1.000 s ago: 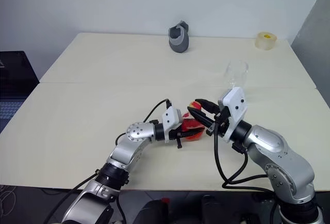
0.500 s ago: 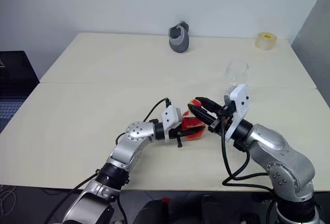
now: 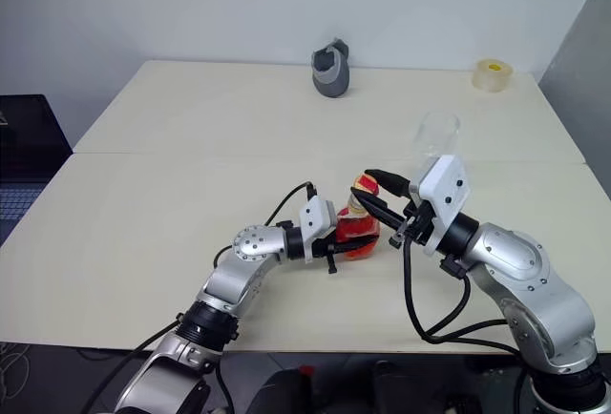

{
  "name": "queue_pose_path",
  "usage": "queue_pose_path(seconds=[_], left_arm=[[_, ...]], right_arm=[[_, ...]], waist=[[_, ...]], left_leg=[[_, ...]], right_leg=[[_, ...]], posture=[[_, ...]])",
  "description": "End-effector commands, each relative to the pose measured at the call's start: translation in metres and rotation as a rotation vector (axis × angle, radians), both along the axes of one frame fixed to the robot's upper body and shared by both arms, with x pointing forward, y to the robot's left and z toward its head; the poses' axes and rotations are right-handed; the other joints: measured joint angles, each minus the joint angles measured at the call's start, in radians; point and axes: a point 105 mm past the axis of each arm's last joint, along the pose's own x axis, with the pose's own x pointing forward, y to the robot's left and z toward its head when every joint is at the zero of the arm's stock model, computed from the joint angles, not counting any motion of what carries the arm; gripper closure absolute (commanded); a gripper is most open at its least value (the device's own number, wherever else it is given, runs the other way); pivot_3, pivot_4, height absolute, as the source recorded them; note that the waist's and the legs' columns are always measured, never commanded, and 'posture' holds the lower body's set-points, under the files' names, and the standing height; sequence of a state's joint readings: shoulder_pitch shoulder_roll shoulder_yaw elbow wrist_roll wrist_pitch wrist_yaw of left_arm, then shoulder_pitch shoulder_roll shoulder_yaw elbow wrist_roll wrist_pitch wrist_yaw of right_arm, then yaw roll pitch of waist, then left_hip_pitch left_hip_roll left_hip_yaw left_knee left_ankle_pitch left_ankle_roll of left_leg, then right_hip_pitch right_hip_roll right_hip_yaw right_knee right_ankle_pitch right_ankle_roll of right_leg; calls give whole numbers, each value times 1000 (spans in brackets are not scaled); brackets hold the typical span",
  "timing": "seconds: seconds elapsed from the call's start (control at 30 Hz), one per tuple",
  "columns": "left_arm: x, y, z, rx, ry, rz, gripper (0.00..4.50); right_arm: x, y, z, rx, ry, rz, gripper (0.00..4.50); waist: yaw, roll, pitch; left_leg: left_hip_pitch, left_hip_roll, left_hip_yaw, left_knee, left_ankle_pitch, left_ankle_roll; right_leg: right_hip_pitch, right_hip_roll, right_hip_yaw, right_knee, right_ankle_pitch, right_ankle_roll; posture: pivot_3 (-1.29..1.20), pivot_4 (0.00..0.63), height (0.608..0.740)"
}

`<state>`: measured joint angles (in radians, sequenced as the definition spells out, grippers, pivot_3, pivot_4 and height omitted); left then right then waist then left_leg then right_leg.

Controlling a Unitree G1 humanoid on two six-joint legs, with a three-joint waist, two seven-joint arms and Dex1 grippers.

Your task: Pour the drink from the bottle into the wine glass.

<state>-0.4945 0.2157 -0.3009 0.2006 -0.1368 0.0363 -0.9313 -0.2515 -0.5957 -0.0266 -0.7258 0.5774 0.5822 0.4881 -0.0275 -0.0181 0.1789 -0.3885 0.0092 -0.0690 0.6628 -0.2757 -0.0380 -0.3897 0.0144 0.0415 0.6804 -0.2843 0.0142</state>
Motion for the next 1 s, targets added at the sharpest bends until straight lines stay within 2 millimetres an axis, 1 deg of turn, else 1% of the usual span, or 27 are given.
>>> queue_pose_path(seconds=[0.03,0.1,0.17,0.27,0.3,0.37,0.5,0.6,0.67,0.77,0.93,1.0], left_arm=[[-3,-3,14,-33,-50,-24,3601],[-4,-3,16,-39,-49,-33,3601],[-9,-5,20,-49,-46,-66,3601],[-15,-9,24,-50,-48,-113,3601],[-16,-10,26,-49,-51,-128,3601],[-19,-11,27,-44,-52,-153,3601],[-20,-12,27,-25,-60,-170,3601],[-18,-11,27,-20,-64,-168,3601],[-17,-9,27,-19,-67,-161,3601],[-17,-8,27,-18,-68,-153,3601],[-13,-4,26,-24,-68,-115,3601],[-10,-1,26,-32,-67,-85,3601]], right_arm=[[-8,-17,-2,-24,20,-24,3331],[-10,-30,-16,-49,84,-61,3331],[-6,-55,-35,-53,150,-177,3331],[0,-90,-66,-68,199,-364,3331],[2,-99,-79,-77,217,-414,3331],[4,-110,-99,-79,237,-487,3331],[11,-121,-128,-49,263,-588,3331],[12,-128,-144,-28,300,-638,3331],[10,-130,-152,-24,337,-631,2592],[5,-129,-161,-27,387,-606,1638],[-6,-131,-167,-50,456,-562,0],[-10,-135,-164,-56,465,-553,0]], waist=[[2,0,0],[5,0,0],[7,0,0],[6,0,0],[6,0,0],[4,0,0],[-4,1,0],[-3,1,0],[-2,1,-1],[-1,1,-1],[-1,1,-1],[-1,1,-1]], left_leg=[[0,0,0,0,0,0],[-1,0,0,0,0,0],[-1,-1,0,0,0,0],[0,-1,1,0,0,0],[0,-1,1,0,0,0],[2,0,3,0,0,0],[4,1,6,-1,0,0],[4,1,8,-2,0,0],[4,1,9,-1,0,0],[4,1,10,-1,0,0],[5,1,10,-1,0,0],[5,1,10,-1,0,0]], right_leg=[[0,0,0,0,1,-1],[0,0,0,0,1,-2],[0,0,0,0,1,-2],[0,0,0,0,1,-2],[0,0,1,0,-1,2],[1,0,2,0,-1,3],[1,1,3,1,-2,3],[1,1,4,1,-2,2],[1,1,4,1,-2,2],[1,1,4,1,-2,2],[1,1,5,1,-2,2],[1,1,4,1,-2,2]], posture=[[0,150,740],[0,150,740],[0,150,740],[0,150,740],[0,150,740],[0,150,740],[0,150,740],[0,150,740],[0,150,740],[0,150,740],[0,150,740],[0,150,740]])
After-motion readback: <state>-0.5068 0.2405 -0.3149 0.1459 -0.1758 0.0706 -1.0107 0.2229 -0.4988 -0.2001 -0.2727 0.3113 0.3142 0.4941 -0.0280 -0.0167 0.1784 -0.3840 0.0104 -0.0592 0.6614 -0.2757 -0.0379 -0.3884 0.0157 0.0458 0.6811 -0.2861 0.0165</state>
